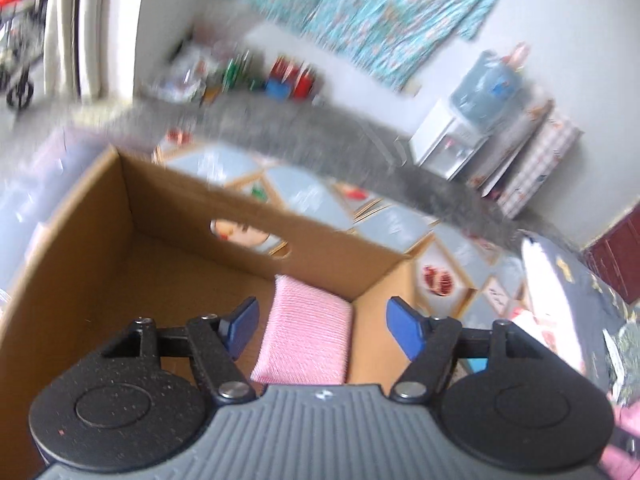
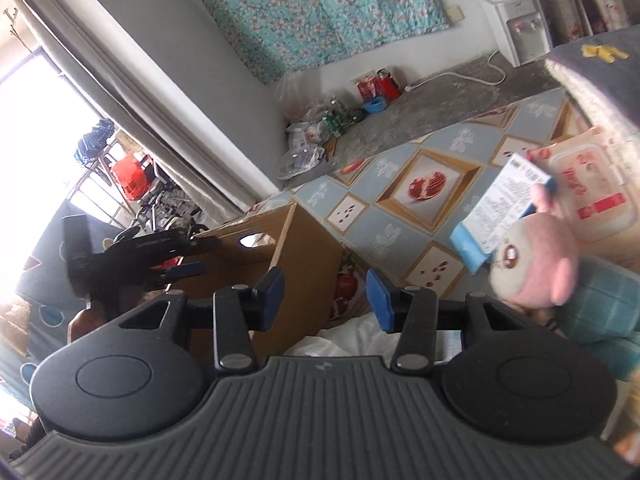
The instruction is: Organize soft objects
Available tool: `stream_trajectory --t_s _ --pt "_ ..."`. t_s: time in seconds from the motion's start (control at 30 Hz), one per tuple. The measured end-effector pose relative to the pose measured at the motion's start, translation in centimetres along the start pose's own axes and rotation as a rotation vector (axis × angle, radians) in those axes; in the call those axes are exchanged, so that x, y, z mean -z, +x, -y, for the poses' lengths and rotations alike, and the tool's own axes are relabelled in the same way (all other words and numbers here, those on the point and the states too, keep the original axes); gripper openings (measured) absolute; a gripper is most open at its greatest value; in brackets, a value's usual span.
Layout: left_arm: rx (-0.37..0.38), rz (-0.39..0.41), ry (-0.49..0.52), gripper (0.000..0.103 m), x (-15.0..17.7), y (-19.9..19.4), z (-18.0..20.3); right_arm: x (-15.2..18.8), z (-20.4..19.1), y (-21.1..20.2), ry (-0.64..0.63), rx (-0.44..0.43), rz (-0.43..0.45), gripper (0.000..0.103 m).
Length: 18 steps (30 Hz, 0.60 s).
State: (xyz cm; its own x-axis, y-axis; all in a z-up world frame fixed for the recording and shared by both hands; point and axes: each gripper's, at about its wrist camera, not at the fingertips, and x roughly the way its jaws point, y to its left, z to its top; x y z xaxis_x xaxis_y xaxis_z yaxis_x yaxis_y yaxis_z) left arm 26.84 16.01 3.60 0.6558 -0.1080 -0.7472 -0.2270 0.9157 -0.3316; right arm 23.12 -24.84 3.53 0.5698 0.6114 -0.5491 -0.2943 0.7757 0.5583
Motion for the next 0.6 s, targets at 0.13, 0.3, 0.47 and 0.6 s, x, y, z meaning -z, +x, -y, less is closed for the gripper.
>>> stream_trajectory --t_s 0.13,0.3,0.47,0.6 --pt "0.038 0.074 0.09 0.081 2.5 -5.4 2.9 1.0 2.2 -4.7 -0.003 0.076 0.047 0.051" --pt "0.096 0.089 0.189 0.083 6.6 -8.7 7.2 3.5 5.1 -9.1 0.022 0.133 0.068 0.052" --pt "0.167 0.094 0.31 0.084 12.8 -9.6 11.8 6.5 7.8 -12.2 0.07 0.145 0.085 0.052" --pt "0.269 0.08 0.434 0.084 18.5 -8.7 15.5 8.6 9.6 -13.1 0.1 0.161 0.061 0.052"
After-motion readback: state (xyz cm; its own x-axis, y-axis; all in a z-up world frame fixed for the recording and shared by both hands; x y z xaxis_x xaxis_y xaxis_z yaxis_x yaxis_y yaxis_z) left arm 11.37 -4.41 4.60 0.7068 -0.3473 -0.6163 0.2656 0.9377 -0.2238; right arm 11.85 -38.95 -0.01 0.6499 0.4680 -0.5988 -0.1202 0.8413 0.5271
